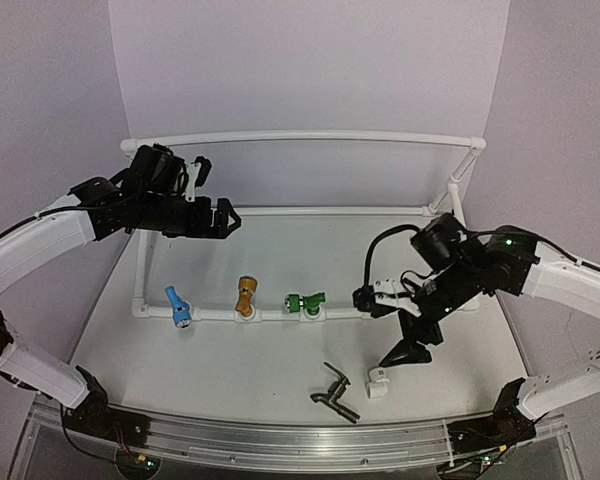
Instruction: Install the water faucets
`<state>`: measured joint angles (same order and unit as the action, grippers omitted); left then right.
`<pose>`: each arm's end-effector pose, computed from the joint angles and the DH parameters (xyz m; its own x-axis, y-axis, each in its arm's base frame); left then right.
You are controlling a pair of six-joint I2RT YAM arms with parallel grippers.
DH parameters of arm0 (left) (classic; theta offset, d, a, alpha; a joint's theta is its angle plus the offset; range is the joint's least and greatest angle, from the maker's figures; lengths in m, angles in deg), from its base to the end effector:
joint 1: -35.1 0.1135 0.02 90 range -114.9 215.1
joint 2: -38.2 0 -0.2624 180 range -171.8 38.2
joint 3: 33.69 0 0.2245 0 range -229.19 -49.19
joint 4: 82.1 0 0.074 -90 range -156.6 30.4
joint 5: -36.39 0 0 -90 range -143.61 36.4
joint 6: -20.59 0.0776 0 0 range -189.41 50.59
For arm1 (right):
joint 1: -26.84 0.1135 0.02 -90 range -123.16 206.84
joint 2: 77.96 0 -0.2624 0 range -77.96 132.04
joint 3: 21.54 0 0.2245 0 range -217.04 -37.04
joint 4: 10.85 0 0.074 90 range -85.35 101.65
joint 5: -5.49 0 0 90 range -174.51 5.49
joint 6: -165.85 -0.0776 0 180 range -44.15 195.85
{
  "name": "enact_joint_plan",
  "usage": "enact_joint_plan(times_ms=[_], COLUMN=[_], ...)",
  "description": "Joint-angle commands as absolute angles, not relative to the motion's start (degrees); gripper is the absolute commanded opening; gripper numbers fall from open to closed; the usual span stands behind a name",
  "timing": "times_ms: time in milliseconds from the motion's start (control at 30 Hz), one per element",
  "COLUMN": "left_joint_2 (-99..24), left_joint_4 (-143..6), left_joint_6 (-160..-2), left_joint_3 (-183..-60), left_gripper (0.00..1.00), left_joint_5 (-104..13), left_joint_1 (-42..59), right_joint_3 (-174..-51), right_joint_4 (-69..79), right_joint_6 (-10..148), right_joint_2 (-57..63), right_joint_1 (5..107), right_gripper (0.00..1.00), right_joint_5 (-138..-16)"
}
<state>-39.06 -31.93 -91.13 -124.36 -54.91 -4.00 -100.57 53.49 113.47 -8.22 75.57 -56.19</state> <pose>0.2354 -0.1891 0.3308 -0.6596 0.0593 -0.7493 0.4008 0.8711 -0.2839 0.1255 0.1988 0.2793 0.0851 -0.7177 -0.6911 -0.9961 -0.0779 -0.0417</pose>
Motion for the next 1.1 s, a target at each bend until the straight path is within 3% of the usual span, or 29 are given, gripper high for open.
enact_joint_plan(times_ms=[0, 167, 367, 633, 767, 1067], left_joint_2=[-36.00, -34.50, -31.55, -30.38, -30.95, -30.43], left_joint_4=[-29.85, -28.69, -29.43, -28.46, -28.61, -28.89], left_joint_6=[-93.59, -94.68, -96.01, -96.22, -96.55, -97.27], left_joint_3=[-123.10, -123.02, -121.26, -121.67, -121.69, -121.35], left_gripper=[1.00, 1.00, 1.00, 1.00, 1.00, 1.00], left_joint_5=[-55.47, -54.87, -53.79, -53.78, -52.26, -51.39], left_joint_1=[-4.71, -4.87, -5.06, -5.15, -5.17, -5.24], right_joint_3=[-97.54, -94.58, -91.42, -86.14, -85.42, -83.88], right_joint_4=[51.62, 49.28, 46.43, 42.84, 42.27, 40.21], right_joint_6=[113.60, 115.32, 117.91, 119.83, 120.28, 121.19], right_joint_2=[-6.79, -2.71, 3.58, 5.87, 7.60, 7.47], right_joint_1=[83.06, 91.53, 93.73, 93.72, 93.72, 93.74], right_gripper=[0.96, 0.81, 0.61, 0.57, 0.61, 0.98], right_joint_5=[-65.65, -76.82, -84.41, -87.48, -87.33, -90.05])
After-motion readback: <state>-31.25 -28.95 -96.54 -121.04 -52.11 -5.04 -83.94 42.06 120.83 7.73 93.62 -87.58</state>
